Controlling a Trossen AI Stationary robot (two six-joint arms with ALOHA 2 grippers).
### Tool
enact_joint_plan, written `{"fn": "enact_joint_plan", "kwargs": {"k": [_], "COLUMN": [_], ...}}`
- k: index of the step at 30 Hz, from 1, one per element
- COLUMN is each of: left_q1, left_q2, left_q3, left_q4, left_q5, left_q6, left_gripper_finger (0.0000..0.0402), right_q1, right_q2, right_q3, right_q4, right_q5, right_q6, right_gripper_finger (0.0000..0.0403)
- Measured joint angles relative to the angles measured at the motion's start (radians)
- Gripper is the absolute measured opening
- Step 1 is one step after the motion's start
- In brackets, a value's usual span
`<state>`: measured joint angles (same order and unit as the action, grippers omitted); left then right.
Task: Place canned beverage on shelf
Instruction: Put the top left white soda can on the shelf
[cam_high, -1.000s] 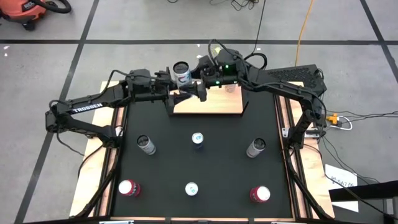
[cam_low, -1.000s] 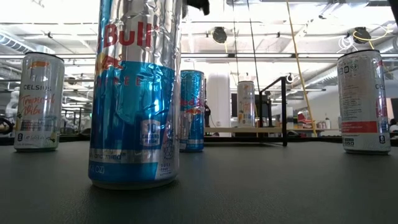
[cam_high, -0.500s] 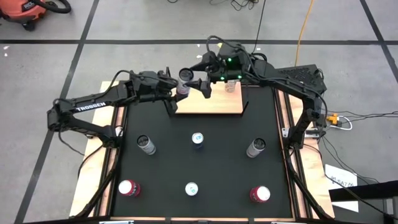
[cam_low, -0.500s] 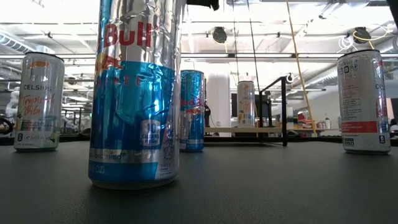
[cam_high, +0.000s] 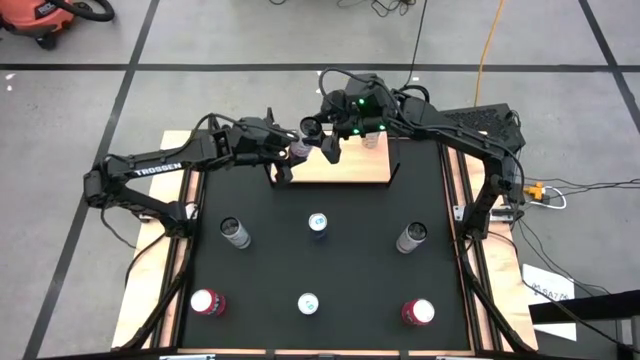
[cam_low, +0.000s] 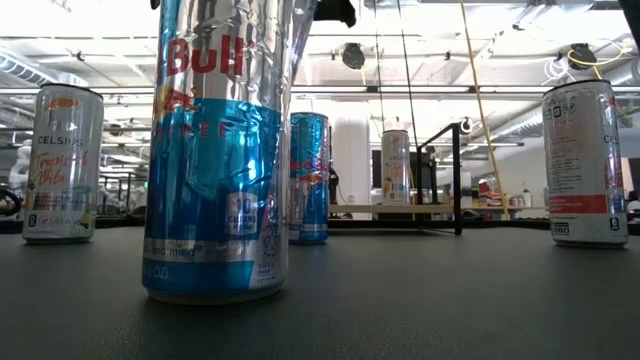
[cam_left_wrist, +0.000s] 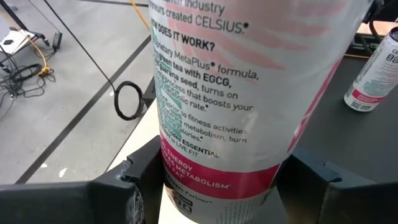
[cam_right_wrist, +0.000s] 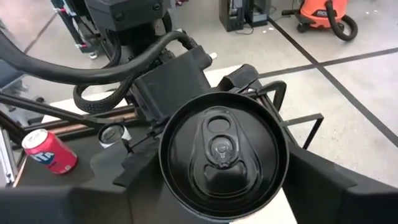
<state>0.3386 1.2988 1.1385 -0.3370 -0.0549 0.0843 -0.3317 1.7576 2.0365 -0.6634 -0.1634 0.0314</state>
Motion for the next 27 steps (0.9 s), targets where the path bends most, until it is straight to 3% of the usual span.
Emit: {"fn": "enact_joint_plan", "kwargs": {"k": [5,14,17,19,27], "left_q1": [-0.001,0.037,0.048,0.055,0.055], "left_q2": [0.005,-0.048,-0.058,-0.072,-0.073], "left_q3": [0.000,0.007,0.004,0.004,0.004], "left_q4": [0.000,-0.109,-0.155,-0.176,-0.214], "left_q5": [-0.007,-0.044,-0.045,-0.067,-0.094], "left_q6": [-0.029,-0.105,-0.107,-0.109,-0.127], "left_gripper_finger": [0.0238,0.0338,0.0353,0.0355,0.0356], "right_q1": [-0.003,-0.073,-0.118,-0.154,-0.246], "right_q2": [0.000,0.008,0.008,0.005,0.003], "right_q3": [0.000,-0.008,-0.047,-0.087,-0.330], "right_q4": [-0.021,-0.200,-0.152,-0.150,0.085], "right_q5": [0.012,0.118,0.134,0.080,0.036], "right_q6": [-0.003,-0.055,-0.074,-0.072,-0.139], "right_gripper_finger": [0.0234,0.0235,0.0235,0.0235,0.0235]}}
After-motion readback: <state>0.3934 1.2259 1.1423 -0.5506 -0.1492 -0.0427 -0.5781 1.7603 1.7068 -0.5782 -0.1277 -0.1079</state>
